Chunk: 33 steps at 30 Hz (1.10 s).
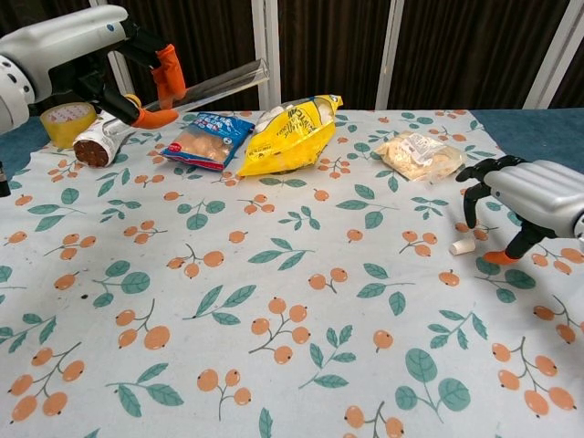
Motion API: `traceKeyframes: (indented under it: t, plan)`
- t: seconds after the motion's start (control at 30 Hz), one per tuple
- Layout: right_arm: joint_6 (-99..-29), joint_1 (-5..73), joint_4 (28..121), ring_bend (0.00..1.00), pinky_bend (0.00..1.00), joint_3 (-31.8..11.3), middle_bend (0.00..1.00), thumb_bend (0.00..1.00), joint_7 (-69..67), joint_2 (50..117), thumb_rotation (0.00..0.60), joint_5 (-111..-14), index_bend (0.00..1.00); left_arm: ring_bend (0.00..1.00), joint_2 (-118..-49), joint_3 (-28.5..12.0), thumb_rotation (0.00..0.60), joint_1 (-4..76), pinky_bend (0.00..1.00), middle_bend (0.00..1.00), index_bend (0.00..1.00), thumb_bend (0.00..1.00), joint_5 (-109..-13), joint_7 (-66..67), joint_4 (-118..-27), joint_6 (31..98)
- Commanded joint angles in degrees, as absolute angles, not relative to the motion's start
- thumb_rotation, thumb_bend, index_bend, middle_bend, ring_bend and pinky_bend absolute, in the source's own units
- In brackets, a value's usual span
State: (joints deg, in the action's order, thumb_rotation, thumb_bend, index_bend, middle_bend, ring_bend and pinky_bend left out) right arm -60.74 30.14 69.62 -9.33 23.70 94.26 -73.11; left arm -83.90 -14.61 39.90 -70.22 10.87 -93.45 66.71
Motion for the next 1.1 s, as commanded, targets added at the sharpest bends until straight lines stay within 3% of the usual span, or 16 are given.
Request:
traceKeyframes:
  t: [0.03, 0.23, 1.1]
  plan:
    - [-60.25, 30.63, 68.68, 0.01, 0.0, -9.27, 0.14, 0.29, 23.38, 94.81, 0.6, -73.1, 0.51, 0.14, -83.83, -14.67, 0.6, 39.88, 0.0, 0.65, 0.66, 0.77, -70.25, 10.99, -93.47, 66.82]
    - [-59.71, 31.27, 67.55, 0.01, 0.0, -8.88, 0.14, 0.34, 22.94, 95.61, 0.6, -73.33, 0.51, 0.14, -83.55, -15.07, 0.6, 39.89, 0.0, 0.65, 0.66, 0.77, -69.81, 11.19, -93.47, 66.85]
    - [-58.93, 32.39, 66.51, 0.01, 0.0, -8.04, 0.14, 0.38, 27.09, 96.49, 0.6, -71.76, 0.51, 0.14, -83.21, -15.19, 0.6, 39.48, 0.0, 0.65, 0.67, 0.77, -69.22, 10.51, -93.34, 66.82]
